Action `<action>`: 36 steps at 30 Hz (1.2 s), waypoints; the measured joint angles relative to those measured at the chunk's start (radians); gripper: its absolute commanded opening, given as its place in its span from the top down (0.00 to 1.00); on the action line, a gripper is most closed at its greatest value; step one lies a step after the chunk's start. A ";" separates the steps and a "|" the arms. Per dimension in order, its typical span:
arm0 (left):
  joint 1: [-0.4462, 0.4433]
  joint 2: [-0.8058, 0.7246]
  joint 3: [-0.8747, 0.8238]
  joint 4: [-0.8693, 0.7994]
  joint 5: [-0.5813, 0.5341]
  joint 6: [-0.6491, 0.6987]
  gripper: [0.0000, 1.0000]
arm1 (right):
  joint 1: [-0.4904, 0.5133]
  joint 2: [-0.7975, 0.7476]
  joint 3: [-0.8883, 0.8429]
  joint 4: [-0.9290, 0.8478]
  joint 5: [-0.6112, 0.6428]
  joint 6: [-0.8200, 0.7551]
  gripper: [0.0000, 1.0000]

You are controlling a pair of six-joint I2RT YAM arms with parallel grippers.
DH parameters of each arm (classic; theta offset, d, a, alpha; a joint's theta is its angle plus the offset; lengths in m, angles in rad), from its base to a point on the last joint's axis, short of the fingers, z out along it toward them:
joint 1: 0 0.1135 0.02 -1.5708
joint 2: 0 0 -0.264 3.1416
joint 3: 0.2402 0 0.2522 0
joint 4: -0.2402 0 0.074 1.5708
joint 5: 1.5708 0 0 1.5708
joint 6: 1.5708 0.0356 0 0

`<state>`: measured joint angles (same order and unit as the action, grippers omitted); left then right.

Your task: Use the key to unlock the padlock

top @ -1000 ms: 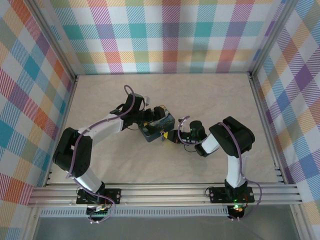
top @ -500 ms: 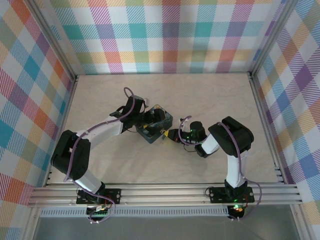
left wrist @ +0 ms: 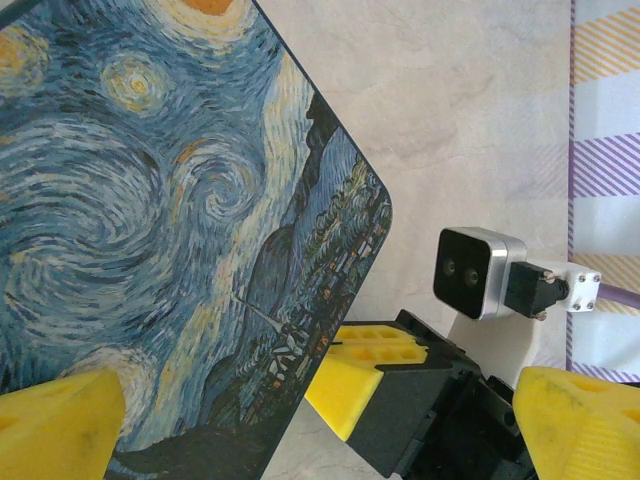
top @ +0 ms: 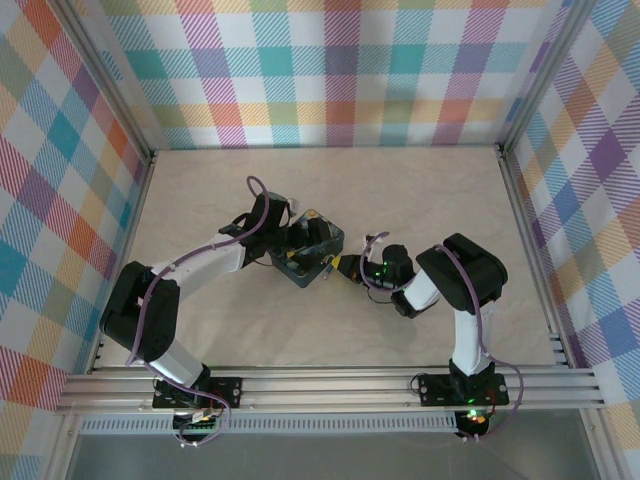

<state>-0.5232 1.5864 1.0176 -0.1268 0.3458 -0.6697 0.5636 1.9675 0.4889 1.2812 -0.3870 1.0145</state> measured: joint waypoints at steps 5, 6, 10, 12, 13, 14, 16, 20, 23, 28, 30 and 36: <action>0.000 -0.002 0.000 -0.002 0.000 0.000 0.00 | 0.000 0.000 -0.003 0.004 0.021 0.002 0.98; -0.001 -0.004 0.000 -0.003 0.000 -0.001 0.00 | 0.000 0.000 -0.005 0.004 0.026 0.002 0.98; -0.007 -0.021 -0.013 -0.009 0.000 -0.012 0.00 | 0.000 -0.007 -0.023 -0.002 0.047 0.000 0.98; -0.010 -0.040 -0.019 -0.022 -0.006 -0.017 0.00 | 0.000 -0.021 -0.035 -0.013 0.055 -0.005 0.98; -0.011 -0.051 -0.019 -0.027 -0.010 -0.019 0.00 | 0.000 -0.028 -0.038 -0.019 0.056 -0.006 0.98; -0.012 -0.064 -0.020 -0.031 -0.016 -0.019 0.00 | 0.000 -0.037 -0.040 -0.026 0.061 -0.009 0.98; -0.012 -0.095 -0.020 -0.031 -0.029 -0.019 0.00 | 0.000 -0.058 -0.046 -0.036 0.070 -0.018 0.98; -0.012 -0.180 -0.027 -0.031 -0.074 -0.018 0.00 | 0.000 -0.122 -0.063 -0.077 0.085 -0.044 0.98; -0.012 -0.246 -0.044 -0.032 -0.113 -0.011 0.00 | 0.000 -0.178 -0.073 -0.122 0.095 -0.068 0.98; -0.012 -0.372 -0.100 -0.032 -0.216 0.005 0.00 | 0.000 -0.318 -0.076 -0.251 0.108 -0.132 0.98; -0.012 -0.445 -0.135 -0.036 -0.265 0.011 0.00 | 0.000 -0.396 -0.076 -0.328 0.115 -0.166 0.97; -0.012 -0.626 -0.185 -0.058 -0.381 0.035 0.00 | 0.000 -0.609 -0.073 -0.591 0.137 -0.273 0.97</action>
<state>-0.5354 0.9600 0.8326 -0.1844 -0.0357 -0.6346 0.5632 1.3586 0.4160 0.6899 -0.2504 0.7418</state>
